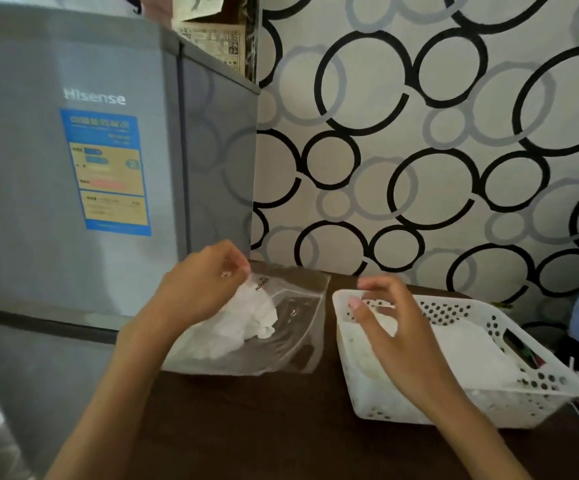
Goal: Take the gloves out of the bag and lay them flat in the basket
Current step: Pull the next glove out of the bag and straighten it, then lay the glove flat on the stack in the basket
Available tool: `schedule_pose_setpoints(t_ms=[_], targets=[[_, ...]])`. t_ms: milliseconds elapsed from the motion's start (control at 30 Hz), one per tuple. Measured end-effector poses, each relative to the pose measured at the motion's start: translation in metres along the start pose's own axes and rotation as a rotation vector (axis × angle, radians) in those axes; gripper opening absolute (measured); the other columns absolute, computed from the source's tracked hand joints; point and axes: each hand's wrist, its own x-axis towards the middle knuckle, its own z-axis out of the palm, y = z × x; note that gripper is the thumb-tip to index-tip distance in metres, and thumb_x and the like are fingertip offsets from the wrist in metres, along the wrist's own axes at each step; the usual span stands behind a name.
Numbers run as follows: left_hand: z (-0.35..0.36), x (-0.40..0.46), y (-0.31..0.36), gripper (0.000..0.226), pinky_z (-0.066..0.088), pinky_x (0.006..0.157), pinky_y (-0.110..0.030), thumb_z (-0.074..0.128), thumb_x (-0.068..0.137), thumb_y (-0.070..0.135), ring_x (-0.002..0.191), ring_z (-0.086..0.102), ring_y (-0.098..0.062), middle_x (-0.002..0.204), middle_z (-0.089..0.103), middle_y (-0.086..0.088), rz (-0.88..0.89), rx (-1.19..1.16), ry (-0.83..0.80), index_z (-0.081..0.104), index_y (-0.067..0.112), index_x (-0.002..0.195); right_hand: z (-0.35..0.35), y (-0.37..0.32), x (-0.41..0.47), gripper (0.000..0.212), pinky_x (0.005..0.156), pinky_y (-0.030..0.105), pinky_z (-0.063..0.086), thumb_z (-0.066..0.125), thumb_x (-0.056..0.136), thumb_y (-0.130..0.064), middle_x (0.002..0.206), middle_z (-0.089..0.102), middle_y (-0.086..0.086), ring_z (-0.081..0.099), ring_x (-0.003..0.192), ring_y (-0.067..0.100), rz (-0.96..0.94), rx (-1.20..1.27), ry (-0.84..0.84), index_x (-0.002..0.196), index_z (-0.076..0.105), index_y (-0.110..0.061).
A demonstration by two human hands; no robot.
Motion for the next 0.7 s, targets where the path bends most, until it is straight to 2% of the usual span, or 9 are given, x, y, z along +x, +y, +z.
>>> schedule_pose_setpoints(t_ms=[67, 133, 200, 333, 400, 467, 567, 633, 700], targets=[[0.013, -0.009, -0.005, 0.007, 0.042, 0.095, -0.038, 0.048, 0.097, 0.028, 0.107, 0.053, -0.012, 0.115, 0.058, 0.010, 0.033, -0.005, -0.071, 0.052, 0.028, 0.092, -0.008, 0.018, -0.011, 0.031, 0.100, 0.022, 0.031, 0.042, 0.094, -0.046, 0.132, 0.047, -0.016, 0.042, 0.120, 0.001, 0.147, -0.365, -0.066, 0.124, 0.044, -0.037], [0.029, -0.017, -0.009, 0.013, 0.036, 0.103, -0.046, 0.039, 0.100, 0.031, 0.095, 0.049, -0.015, 0.105, 0.058, 0.006, 0.012, -0.051, -0.208, 0.045, 0.032, 0.090, -0.007, 0.031, -0.018, 0.037, 0.111, 0.028, 0.023, 0.032, 0.099, -0.042, 0.140, 0.044, -0.011, 0.038, 0.129, 0.008, 0.173, -0.655, -0.136, 0.134, 0.041, -0.032], [0.043, -0.022, -0.012, 0.018, 0.026, 0.109, -0.053, 0.035, 0.101, 0.033, 0.096, 0.044, -0.016, 0.099, 0.053, 0.007, 0.036, -0.036, -0.239, 0.041, 0.034, 0.084, -0.001, 0.033, -0.019, 0.036, 0.112, 0.029, 0.022, 0.029, 0.100, -0.040, 0.138, 0.047, -0.010, 0.041, 0.128, 0.009, 0.118, -0.667, -0.096, 0.132, 0.043, -0.031], [0.055, -0.036, -0.005, 0.015, 0.004, 0.117, -0.051, 0.036, 0.100, 0.033, 0.131, 0.031, -0.022, 0.125, 0.048, 0.002, 0.064, 0.104, -0.377, 0.040, 0.035, 0.086, 0.004, 0.036, -0.004, 0.035, 0.099, 0.026, 0.033, 0.029, 0.101, -0.034, 0.128, 0.057, -0.003, 0.050, 0.115, 0.013, 0.069, -0.621, -0.015, 0.124, 0.052, -0.024], [0.049, -0.044, -0.001, 0.012, 0.011, 0.116, -0.051, 0.040, 0.098, 0.043, 0.132, 0.031, -0.023, 0.126, 0.048, 0.002, 0.082, 0.145, -0.448, 0.044, 0.036, 0.089, 0.003, 0.038, 0.003, 0.033, 0.097, 0.026, 0.034, 0.033, 0.101, -0.030, 0.128, 0.057, -0.001, 0.049, 0.116, 0.014, 0.069, -0.597, -0.017, 0.125, 0.053, -0.021], [0.032, -0.046, 0.002, 0.027, 0.034, 0.107, -0.040, 0.043, 0.092, 0.054, 0.122, 0.044, -0.019, 0.122, 0.052, 0.004, 0.064, 0.007, -0.456, 0.056, 0.032, 0.099, 0.000, 0.034, 0.003, 0.028, 0.094, 0.022, 0.035, 0.040, 0.099, -0.028, 0.128, 0.056, -0.003, 0.047, 0.117, 0.012, 0.064, -0.465, 0.047, 0.122, 0.055, -0.023], [0.010, -0.027, -0.012, 0.038, 0.041, 0.085, -0.026, 0.044, 0.097, 0.046, 0.108, 0.054, -0.013, 0.118, 0.057, 0.008, -0.036, 0.012, -0.121, 0.061, 0.018, 0.116, -0.009, 0.004, -0.015, 0.022, 0.068, 0.007, 0.036, 0.045, 0.095, -0.041, 0.092, 0.063, -0.010, 0.056, 0.082, -0.001, -0.020, -0.322, 0.179, 0.093, 0.061, -0.025], [0.007, -0.002, -0.036, 0.050, 0.044, 0.089, -0.034, 0.041, 0.096, 0.053, 0.110, 0.056, -0.025, 0.123, 0.061, -0.005, -0.199, 0.222, -0.002, 0.057, 0.014, 0.123, -0.010, -0.025, -0.029, 0.056, 0.059, 0.010, 0.040, 0.030, 0.089, -0.061, 0.066, 0.061, -0.009, 0.056, 0.057, 0.000, 0.092, -0.305, -0.062, 0.073, 0.065, -0.019], [0.013, 0.019, -0.059, 0.075, 0.043, 0.100, -0.042, 0.035, 0.088, 0.070, 0.120, 0.052, -0.033, 0.133, 0.056, -0.013, -0.385, 0.308, -0.159, 0.050, 0.012, 0.134, -0.001, -0.044, -0.037, 0.081, 0.054, 0.016, 0.043, 0.013, 0.079, -0.072, 0.060, 0.064, 0.000, 0.055, 0.043, 0.005, 0.312, -0.228, -0.463, 0.082, 0.070, -0.014]])
